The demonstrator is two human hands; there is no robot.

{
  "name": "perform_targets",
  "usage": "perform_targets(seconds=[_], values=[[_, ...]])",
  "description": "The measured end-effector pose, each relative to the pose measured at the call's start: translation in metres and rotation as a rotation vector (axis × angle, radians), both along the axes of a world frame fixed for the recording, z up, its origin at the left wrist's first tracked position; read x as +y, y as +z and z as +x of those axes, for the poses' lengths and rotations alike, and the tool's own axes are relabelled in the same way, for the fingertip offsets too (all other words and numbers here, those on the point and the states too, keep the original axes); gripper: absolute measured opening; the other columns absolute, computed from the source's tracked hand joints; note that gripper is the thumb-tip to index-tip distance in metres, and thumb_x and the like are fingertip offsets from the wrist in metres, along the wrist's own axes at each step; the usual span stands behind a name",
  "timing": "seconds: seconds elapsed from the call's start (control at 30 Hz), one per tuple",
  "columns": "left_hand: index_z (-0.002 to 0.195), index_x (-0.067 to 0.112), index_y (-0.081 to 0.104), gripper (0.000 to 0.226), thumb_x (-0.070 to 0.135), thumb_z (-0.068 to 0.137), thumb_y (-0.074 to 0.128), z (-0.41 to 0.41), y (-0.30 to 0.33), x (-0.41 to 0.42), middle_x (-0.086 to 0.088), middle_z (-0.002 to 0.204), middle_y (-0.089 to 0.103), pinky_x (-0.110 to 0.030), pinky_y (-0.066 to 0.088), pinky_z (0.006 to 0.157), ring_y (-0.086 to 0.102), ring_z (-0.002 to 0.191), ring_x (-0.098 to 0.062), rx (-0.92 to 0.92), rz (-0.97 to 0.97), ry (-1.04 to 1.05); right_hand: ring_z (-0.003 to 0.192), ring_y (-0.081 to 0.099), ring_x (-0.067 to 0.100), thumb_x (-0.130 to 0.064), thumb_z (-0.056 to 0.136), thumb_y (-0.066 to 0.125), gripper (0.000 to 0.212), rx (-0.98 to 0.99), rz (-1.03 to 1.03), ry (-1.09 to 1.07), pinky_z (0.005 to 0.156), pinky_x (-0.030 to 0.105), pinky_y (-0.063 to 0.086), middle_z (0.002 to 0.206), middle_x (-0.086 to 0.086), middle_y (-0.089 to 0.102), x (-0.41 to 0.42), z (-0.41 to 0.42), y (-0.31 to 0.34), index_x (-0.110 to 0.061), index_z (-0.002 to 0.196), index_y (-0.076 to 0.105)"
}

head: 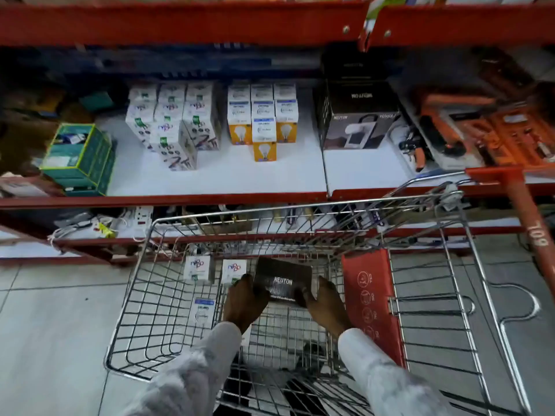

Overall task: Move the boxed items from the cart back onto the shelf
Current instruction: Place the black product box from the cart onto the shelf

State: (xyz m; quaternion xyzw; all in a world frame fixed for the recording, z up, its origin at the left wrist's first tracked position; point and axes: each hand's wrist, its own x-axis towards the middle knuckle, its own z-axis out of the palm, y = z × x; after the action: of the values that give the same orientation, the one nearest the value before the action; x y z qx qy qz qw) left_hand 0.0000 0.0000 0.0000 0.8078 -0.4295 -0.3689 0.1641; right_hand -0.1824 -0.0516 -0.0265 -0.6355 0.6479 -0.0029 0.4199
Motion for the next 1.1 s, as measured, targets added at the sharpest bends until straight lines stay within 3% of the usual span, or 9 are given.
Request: perform_targets(seconds=[0.2, 0.33, 0.4, 0.5, 0.63, 0.83, 0.93, 1.0, 1.1], values=[[0.110, 0.008, 0.064, 0.024, 0.021, 0.089, 0.064, -0.012, -0.030, 0.006, -0.015, 0.105, 0.073, -0.028, 0.048, 0.070, 0.064, 0.080, -0.024, 0.044, 0.111, 0.090, 0.124, 0.052, 0.042, -0.017, 0.103, 0.037, 0.039, -0.036, 0.248, 0.045, 0.105, 0.049, 0.042, 0.134, 0.027, 0.056, 0.006, 0.004, -0.017, 0.007, 0.128, 0.053], [0.112, 0.011, 0.068, 0.027, 0.026, 0.089, 0.066, -0.014, -0.030, 0.007, -0.013, 0.108, 0.074, -0.031, 0.051, 0.079, 0.066, 0.092, -0.027, 0.116, 0.150, 0.166, 0.117, 0.058, 0.029, -0.040, 0.096, 0.045, 0.028, -0.193, 0.275, -0.189, 0.102, 0.048, 0.047, 0.128, 0.009, 0.063, 0.010, -0.008, -0.028, -0.028, 0.113, 0.063], [0.109, 0.014, 0.070, 0.024, 0.026, 0.088, 0.068, -0.013, -0.018, 0.009, -0.008, 0.101, 0.076, -0.029, 0.054, 0.074, 0.067, 0.081, -0.019, 0.138, 0.128, 0.192, 0.105, 0.062, 0.024, -0.050, 0.089, 0.044, 0.027, -0.262, 0.233, -0.241, 0.094, 0.047, 0.052, 0.114, 0.003, 0.068, 0.008, -0.016, -0.024, -0.034, 0.097, 0.064], [0.102, 0.012, 0.071, 0.016, 0.022, 0.090, 0.068, -0.008, 0.016, 0.008, 0.003, 0.084, 0.072, -0.012, 0.050, 0.050, 0.067, 0.060, 0.005, 0.160, 0.010, 0.231, 0.080, 0.062, 0.025, -0.041, 0.096, 0.042, 0.035, -0.306, 0.154, -0.284, 0.073, 0.031, 0.049, 0.080, 0.006, 0.066, -0.003, -0.022, 0.008, -0.020, 0.078, 0.064], [0.099, 0.021, 0.070, 0.012, 0.028, 0.089, 0.068, -0.003, 0.077, 0.001, 0.008, 0.087, 0.071, -0.012, 0.044, 0.048, 0.063, 0.066, 0.006, 0.146, -0.153, 0.233, 0.075, 0.065, 0.041, -0.052, 0.093, 0.036, 0.054, -0.397, 0.024, -0.270, 0.063, 0.031, 0.040, 0.096, 0.030, 0.067, -0.024, -0.037, 0.064, -0.007, 0.096, 0.066], [0.085, 0.024, 0.075, 0.019, 0.041, 0.079, 0.071, -0.003, 0.164, -0.031, 0.001, 0.079, 0.078, -0.044, 0.061, 0.072, 0.074, 0.072, -0.017, 0.245, -0.352, 0.253, 0.073, 0.066, 0.029, -0.049, 0.088, 0.044, 0.053, -0.495, -0.263, -0.249, 0.068, 0.042, 0.051, 0.077, 0.017, 0.071, -0.063, -0.051, 0.163, -0.001, 0.087, 0.068], [0.084, 0.022, 0.076, 0.009, 0.030, 0.083, 0.073, -0.009, 0.194, -0.065, 0.002, 0.078, 0.078, -0.044, 0.062, 0.073, 0.074, 0.072, -0.017, 0.259, -0.461, 0.283, 0.072, 0.065, 0.027, -0.048, 0.088, 0.046, 0.049, -0.506, -0.363, -0.256, 0.071, 0.041, 0.051, 0.072, 0.008, 0.071, -0.094, -0.057, 0.198, -0.004, 0.088, 0.068], [0.085, 0.025, 0.075, 0.016, 0.038, 0.077, 0.073, -0.015, 0.206, -0.092, 0.004, 0.078, 0.078, -0.046, 0.063, 0.073, 0.074, 0.073, -0.019, 0.270, -0.501, 0.254, 0.078, 0.066, 0.021, -0.041, 0.092, 0.050, 0.033, -0.524, -0.393, -0.278, 0.071, 0.031, 0.048, 0.078, -0.003, 0.071, -0.117, -0.060, 0.218, -0.016, 0.083, 0.068], [0.092, 0.026, 0.072, 0.033, 0.047, 0.067, 0.068, -0.029, 0.210, -0.135, 0.005, 0.084, 0.077, -0.049, 0.061, 0.078, 0.073, 0.080, -0.021, 0.312, -0.513, 0.192, 0.093, 0.061, 0.014, -0.035, 0.093, 0.054, 0.019, -0.503, -0.418, -0.325, 0.081, 0.027, 0.042, 0.093, -0.008, 0.067, -0.154, -0.070, 0.230, -0.024, 0.097, 0.069]])
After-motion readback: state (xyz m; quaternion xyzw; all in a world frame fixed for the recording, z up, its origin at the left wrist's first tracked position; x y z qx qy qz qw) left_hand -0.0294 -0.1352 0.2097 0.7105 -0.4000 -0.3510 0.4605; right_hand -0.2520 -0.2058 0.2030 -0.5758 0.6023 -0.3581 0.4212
